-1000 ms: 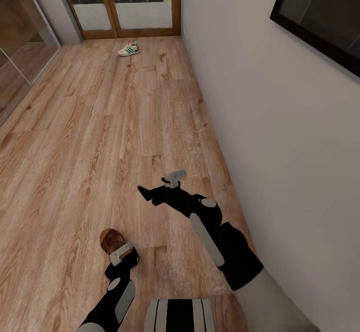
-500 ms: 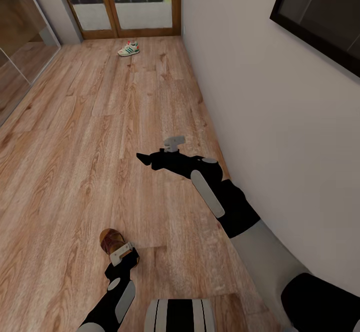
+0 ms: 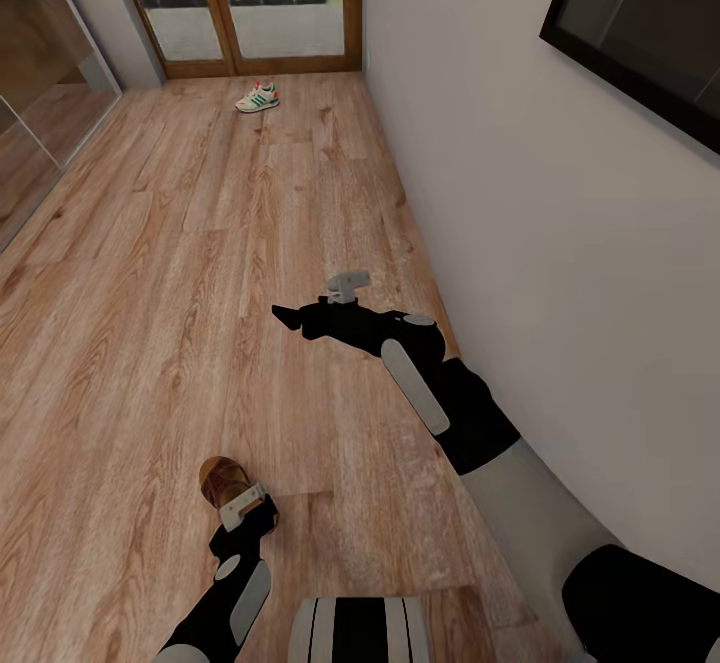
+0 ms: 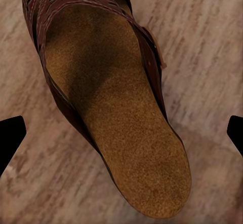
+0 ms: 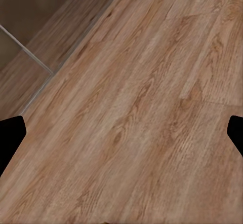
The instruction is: Pick up the two gym shoes and the two sandals from the corridor floor and place them onto the hallstand (shoe rack) in the corridor, making sure they are on the rack and not on the floor. Arrange them so the two gym shoes are next to each other and the two sandals are next to each other.
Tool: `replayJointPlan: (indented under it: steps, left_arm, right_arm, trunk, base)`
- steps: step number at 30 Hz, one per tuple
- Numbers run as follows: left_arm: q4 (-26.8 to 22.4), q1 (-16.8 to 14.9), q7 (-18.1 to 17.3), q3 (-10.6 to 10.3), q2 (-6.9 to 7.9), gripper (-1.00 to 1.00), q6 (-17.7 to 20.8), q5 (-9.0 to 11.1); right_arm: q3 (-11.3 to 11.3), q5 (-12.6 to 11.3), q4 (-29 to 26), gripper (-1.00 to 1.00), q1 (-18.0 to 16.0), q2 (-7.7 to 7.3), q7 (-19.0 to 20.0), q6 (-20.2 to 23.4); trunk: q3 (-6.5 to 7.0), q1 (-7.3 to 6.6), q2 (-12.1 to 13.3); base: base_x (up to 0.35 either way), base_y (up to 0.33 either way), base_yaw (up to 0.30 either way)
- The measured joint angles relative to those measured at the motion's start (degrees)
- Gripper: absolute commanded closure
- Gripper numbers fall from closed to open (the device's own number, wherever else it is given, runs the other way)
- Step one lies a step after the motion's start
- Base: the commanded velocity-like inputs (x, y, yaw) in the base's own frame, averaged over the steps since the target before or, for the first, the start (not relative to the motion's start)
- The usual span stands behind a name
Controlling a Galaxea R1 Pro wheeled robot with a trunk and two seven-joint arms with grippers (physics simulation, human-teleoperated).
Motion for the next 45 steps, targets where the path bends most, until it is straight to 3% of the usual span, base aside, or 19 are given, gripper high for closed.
replayJointPlan:
  steps: [9, 17, 26, 45]
  left_arm:
    - [0.0, 0.0, 0.0, 0.0, -0.02, -1.00, 0.0, 0.0]
    - [-1.0, -0.3, -2.0, -0.3, -0.15, -1.00, -2.0, 2.6]
    - [-1.1, -0.5, -0.9, -0.2, -0.21, -1.00, -0.9, 1.2]
    - [-1.0, -0.5, -2.4, 0.0, 0.03, -1.00, -0.5, 1.4]
  right_arm:
    - [0.0, 0.0, -0.1, -1.00, 0.0, 0.00, 0.0, 0.0]
    - [0.3, 0.0, 0.1, -1.00, 0.2, 0.00, 0.1, -0.1]
    - [0.4, 0.0, -0.1, -1.00, 0.2, 0.00, 0.1, -0.1]
    - [0.3, 0.0, -0.4, -1.00, 0.2, 0.00, 0.1, -0.1]
  trunk:
    - [0.00, 0.00, 0.0]
    - [0.00, 0.00, 0.0]
    - [0.00, 0.00, 0.0]
    - [0.00, 0.00, 0.0]
  base:
    - [0.000, 0.000, 0.000]
    - [0.000, 0.000, 0.000]
    - [0.000, 0.000, 0.000]
    - [0.000, 0.000, 0.000]
